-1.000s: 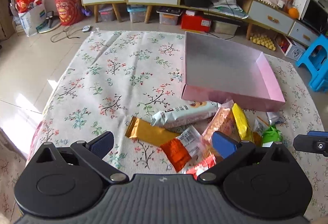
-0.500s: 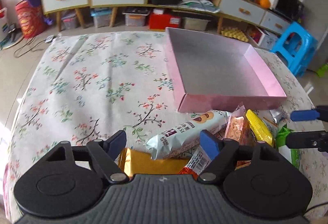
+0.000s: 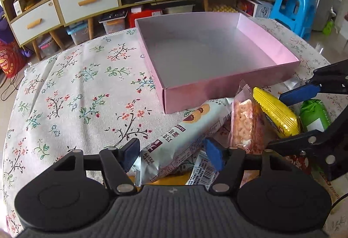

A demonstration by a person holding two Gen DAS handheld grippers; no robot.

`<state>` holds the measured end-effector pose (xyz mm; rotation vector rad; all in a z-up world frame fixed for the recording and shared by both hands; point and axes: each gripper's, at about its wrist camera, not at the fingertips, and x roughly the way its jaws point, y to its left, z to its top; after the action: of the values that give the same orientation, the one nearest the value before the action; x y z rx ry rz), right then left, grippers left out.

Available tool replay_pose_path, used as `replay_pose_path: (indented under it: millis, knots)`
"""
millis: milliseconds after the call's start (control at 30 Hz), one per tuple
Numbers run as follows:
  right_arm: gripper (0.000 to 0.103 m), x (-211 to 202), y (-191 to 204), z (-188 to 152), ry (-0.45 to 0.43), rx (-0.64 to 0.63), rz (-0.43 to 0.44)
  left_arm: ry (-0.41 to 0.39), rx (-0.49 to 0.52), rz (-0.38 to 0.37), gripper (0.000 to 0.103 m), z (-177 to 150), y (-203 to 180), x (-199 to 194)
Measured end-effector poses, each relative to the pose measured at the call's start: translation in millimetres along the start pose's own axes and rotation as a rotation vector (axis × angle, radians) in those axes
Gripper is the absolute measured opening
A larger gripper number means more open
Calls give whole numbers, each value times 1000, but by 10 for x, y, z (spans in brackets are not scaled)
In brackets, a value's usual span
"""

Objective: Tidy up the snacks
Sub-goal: 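Grasp the white snack bar with the left tool while the right tool grasps the yellow biscuit packet, then carry both snacks into the pink box while both tools open to release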

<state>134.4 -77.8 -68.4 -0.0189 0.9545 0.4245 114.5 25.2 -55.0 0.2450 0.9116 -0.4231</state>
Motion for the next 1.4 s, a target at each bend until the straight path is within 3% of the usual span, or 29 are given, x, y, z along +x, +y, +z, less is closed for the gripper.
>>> replay_pose_path:
  millis: [133, 267, 367, 467, 533, 800, 1033, 1400]
  knots:
    - [66, -29, -23, -8, -7, 24, 19, 9, -16, 8, 65, 0, -6, 16]
    - [61, -90, 13, -1, -27, 15, -3, 26, -30, 28, 63, 32, -24, 17]
    - [51, -154, 12, 23, -44, 37, -15, 38, -34, 44, 61, 51, -60, 14]
    - [43, -205, -38, 63, -60, 79, -20, 49, -69, 33, 57, 66, -32, -19]
    - [38, -233, -89, 92, -65, 114, -24, 58, -95, 21, 49, 66, 3, -30]
    - [19, -339, -346, 139, -82, 289, -14, 55, -188, -20, 43, 68, 84, -108]
    - [19, -333, -500, 120, -66, 390, 21, 47, -202, -26, 40, 63, 69, -192]
    - [19, -567, -534, 160, -133, 442, 63, -17, -291, -67, 37, 43, 164, -432]
